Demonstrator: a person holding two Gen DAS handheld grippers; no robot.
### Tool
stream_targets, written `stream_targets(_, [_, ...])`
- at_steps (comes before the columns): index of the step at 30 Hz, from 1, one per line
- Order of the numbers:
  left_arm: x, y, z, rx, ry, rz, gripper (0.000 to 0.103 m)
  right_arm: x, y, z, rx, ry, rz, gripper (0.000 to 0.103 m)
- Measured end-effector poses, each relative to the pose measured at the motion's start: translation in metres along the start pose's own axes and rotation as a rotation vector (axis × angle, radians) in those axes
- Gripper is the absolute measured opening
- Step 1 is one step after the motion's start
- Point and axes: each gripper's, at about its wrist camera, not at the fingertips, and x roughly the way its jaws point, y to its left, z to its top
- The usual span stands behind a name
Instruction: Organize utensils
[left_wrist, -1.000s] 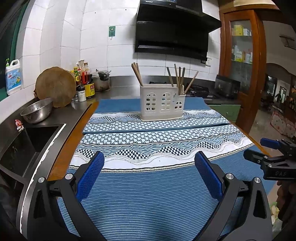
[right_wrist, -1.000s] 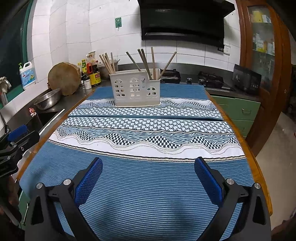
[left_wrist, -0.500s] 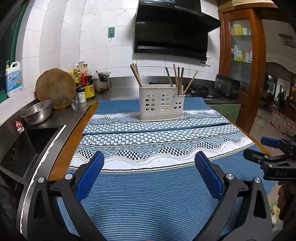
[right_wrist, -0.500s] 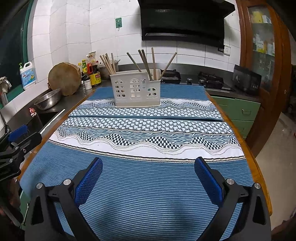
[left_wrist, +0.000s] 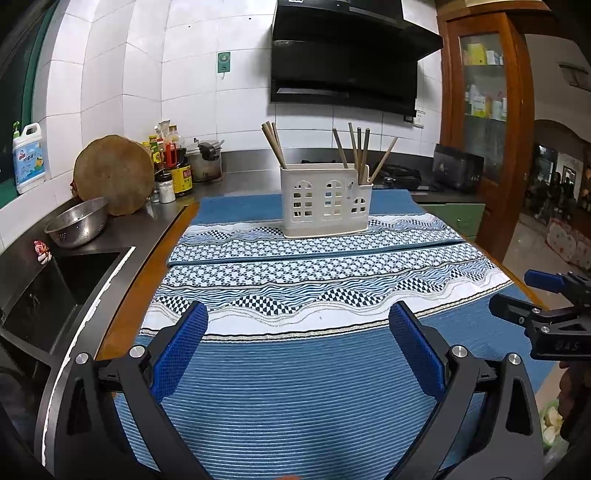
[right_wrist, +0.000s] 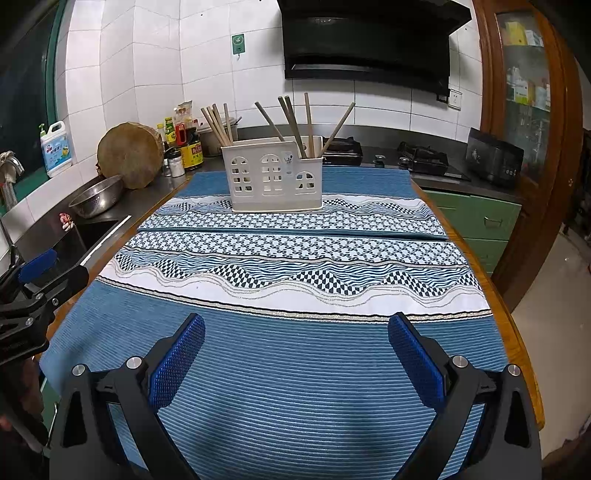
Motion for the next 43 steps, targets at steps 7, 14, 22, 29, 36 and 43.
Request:
stream_targets(7, [0.0,-0.0013,-0.0012,0.003,0.003,0.0,0.098,0.0001,-0.001,0.0,0.003,0.0,0.001,0.096])
stream_targets(14, [-0.0003,-0.0023,-0.002,0.01,0.001,0.001,0.098,0.0008,-0.0017,-0.0009,0.008,0.002,0.0,0.096])
stream_targets(22, [-0.0004,-0.0037,-0.0023,0.014,-0.002,-0.002,0.098,0.001,-0.0028,-0.002,0.01,0.002,0.001,0.096])
stream_targets(29, [-0.001,-0.0027,-0.0043,0.008,-0.011,-0.011,0.098,0.0023,-0.002,-0.0038,0.007,0.006,-0.003,0.096])
stream_targets(36, [0.0005,-0.0003,-0.0041,-0.003,-0.011,0.001,0.098,0.002,-0.0031,-0.0046,0.012,0.009,-0.007,0.096])
stream_targets(43, [0.0018,0.0036,-0.0045,-0.017,-0.005,0.002,0.098,0.0024,-0.004,-0.0041,0.011,0.009,-0.007,0.096])
